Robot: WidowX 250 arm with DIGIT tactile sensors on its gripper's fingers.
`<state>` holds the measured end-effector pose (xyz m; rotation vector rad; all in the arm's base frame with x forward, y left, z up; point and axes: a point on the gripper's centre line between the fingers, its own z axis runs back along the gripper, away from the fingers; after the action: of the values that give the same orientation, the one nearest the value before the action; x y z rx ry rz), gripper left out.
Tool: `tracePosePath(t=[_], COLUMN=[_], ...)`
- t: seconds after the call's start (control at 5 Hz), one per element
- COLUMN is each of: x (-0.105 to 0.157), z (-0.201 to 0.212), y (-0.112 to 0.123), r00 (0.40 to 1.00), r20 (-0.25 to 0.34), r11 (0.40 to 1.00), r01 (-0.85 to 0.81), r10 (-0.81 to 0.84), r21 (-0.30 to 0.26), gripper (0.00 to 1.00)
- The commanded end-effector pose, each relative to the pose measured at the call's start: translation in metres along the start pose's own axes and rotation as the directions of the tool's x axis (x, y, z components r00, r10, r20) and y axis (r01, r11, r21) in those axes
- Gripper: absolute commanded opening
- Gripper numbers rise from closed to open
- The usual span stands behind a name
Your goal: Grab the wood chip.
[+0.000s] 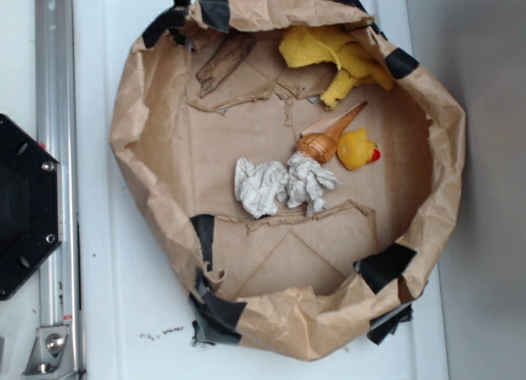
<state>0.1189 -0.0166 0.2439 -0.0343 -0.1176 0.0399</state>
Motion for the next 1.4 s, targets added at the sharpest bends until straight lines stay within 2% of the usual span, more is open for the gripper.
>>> tracePosePath(t=[0.0,0.2,0.4,0.6,0.8,1.2], x=[0.000,0.047,0.089,0.100,0.099,0.103], z=[0.000,-0.039,-0.069,-0.093,-0.107,-0.126], y=[0.000,0.020,0.034,0.048,0.065,0.078], r00=[1.000,0.976,0.934,0.889,0.848,0.814], r20=[0.000,-0.028,-0.053,-0.066,-0.047,-0.007], r11=[1.000,0.975,0.935,0.891,0.846,0.775], r01=[0.000,-0.213,-0.352,-0.450,-0.519,-0.551], r10=[0.000,0.215,0.354,0.454,0.528,0.582], r21=[0.000,0.058,0.049,0.060,0.123,0.308], gripper=[1.00,1.00,1.00,1.00,1.00,1.00])
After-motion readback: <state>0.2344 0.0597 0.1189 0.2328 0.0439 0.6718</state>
